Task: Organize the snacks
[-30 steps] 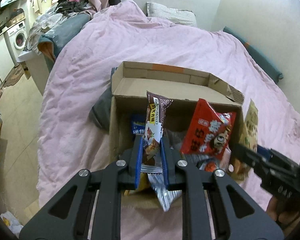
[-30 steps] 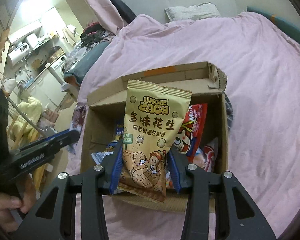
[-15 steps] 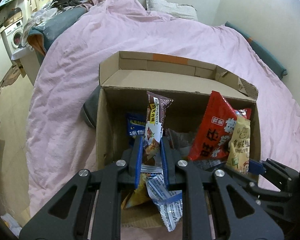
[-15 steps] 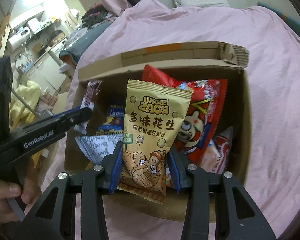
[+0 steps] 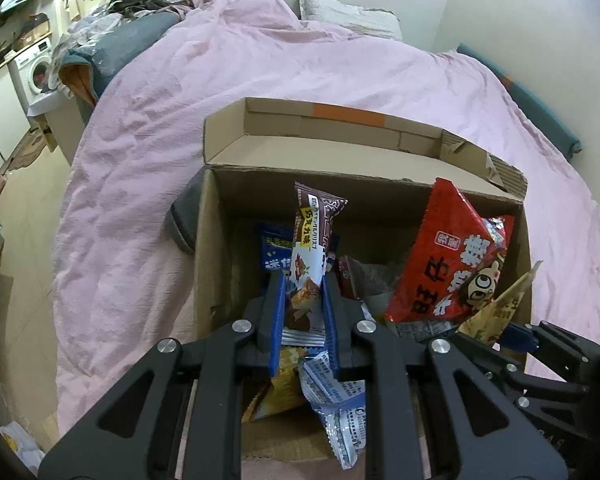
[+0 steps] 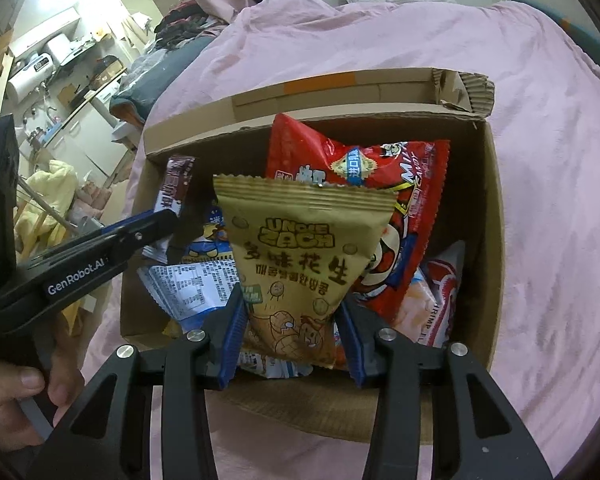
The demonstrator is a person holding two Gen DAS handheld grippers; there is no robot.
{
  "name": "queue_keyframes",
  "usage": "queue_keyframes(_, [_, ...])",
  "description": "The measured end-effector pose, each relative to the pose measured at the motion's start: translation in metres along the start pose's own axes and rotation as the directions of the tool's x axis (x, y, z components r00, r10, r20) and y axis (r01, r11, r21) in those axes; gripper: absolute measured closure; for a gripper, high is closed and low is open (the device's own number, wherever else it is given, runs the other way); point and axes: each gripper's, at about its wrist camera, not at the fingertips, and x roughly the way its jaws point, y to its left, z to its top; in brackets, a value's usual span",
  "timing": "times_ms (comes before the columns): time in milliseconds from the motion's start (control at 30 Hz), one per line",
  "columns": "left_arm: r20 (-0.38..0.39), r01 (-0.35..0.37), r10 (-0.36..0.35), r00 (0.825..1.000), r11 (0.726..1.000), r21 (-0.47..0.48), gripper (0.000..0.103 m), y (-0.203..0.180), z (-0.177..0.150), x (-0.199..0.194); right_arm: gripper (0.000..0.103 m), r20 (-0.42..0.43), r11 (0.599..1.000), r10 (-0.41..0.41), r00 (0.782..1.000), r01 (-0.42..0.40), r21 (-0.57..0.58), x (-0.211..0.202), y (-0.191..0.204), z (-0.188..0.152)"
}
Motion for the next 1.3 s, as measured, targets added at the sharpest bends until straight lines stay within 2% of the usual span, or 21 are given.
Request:
queue_keyframes(167, [0.003,-0.004,0.004,1.0,1.0,0.015,0.086,-0.001,-0.001,-0.003,0.057,0.001,1.0,0.01,1.0,-0.01,-0.001,0.0,0.001,0.0])
queue_keyframes(267, [0.014,-0.004,0.004,1.0,1.0,0.014,0.078,0.0,-0.003,-0.006,0.057,-0.006,1.0,0.019,1.0,-0.019,0.0,0.001,0.001,0.001])
queue_keyframes(400, [0.026,-0.011,0.011,1.0,1.0,0.012,0.058,-0.001,-0.004,-0.01,0.054,0.003,1.0,0.03,1.0,-0.03,-0.001,-0.003,0.001,0.001])
queue_keyframes(467, [0.041,-0.012,0.011,0.999,1.0,0.019,0.047,-0.002,-0.005,-0.013,0.046,0.017,0.999,0.044,0.999,-0.044,-0.001,-0.005,0.002,0.002])
queue_keyframes(533, [0.059,-0.03,0.028,0.998,0.999,0.029,0.031,-0.003,-0.006,-0.017,0.033,0.031,0.999,0.047,0.998,-0.047,-0.004,-0.009,0.002,0.003])
queue_keyframes(633, [0.087,-0.036,0.033,0.996,0.999,0.034,0.028,-0.004,-0.007,-0.023,0.021,0.069,0.999,0.04,0.997,-0.039,-0.014,-0.017,0.004,0.004])
queue_keyframes(700, [0.091,-0.02,0.017,0.996,0.999,0.029,0.028,-0.003,-0.006,-0.026,0.017,0.098,0.999,0.032,0.995,-0.03,-0.019,-0.023,0.006,0.004])
queue_keyframes(867, [0.096,-0.03,0.03,0.995,1.0,0.004,0.028,0.002,-0.007,-0.036,0.013,0.16,0.999,0.022,0.987,-0.019,-0.026,-0.042,0.008,0.002])
queue_keyframes(933, [0.106,-0.055,0.054,0.993,0.998,0.005,0.028,0.003,-0.01,-0.044,0.003,0.193,1.0,0.013,0.981,-0.009,-0.022,-0.053,0.008,0.0])
queue_keyframes(1100, [0.148,-0.072,0.069,0.987,0.997,0.018,0.027,0.009,-0.018,-0.071,0.0,0.252,1.0,-0.011,0.968,0.017,-0.023,-0.075,0.016,-0.005])
queue_keyframes(1200, [0.169,-0.064,0.067,0.983,0.998,-0.023,0.015,0.017,-0.027,-0.091,0.0,0.285,1.0,-0.002,0.958,0.007,-0.018,-0.089,0.024,-0.005])
queue_keyframes(1233, [0.176,-0.056,0.06,0.983,0.998,-0.03,0.011,0.02,-0.03,-0.097,0.0,0.283,1.0,0.017,0.959,-0.018,0.001,-0.096,0.026,-0.004])
queue_keyframes(1300, [0.176,-0.065,0.069,0.982,0.998,-0.028,0.01,0.024,-0.035,-0.105,0.0,0.298,0.999,0.047,0.953,-0.053,0.012,-0.108,0.032,-0.003])
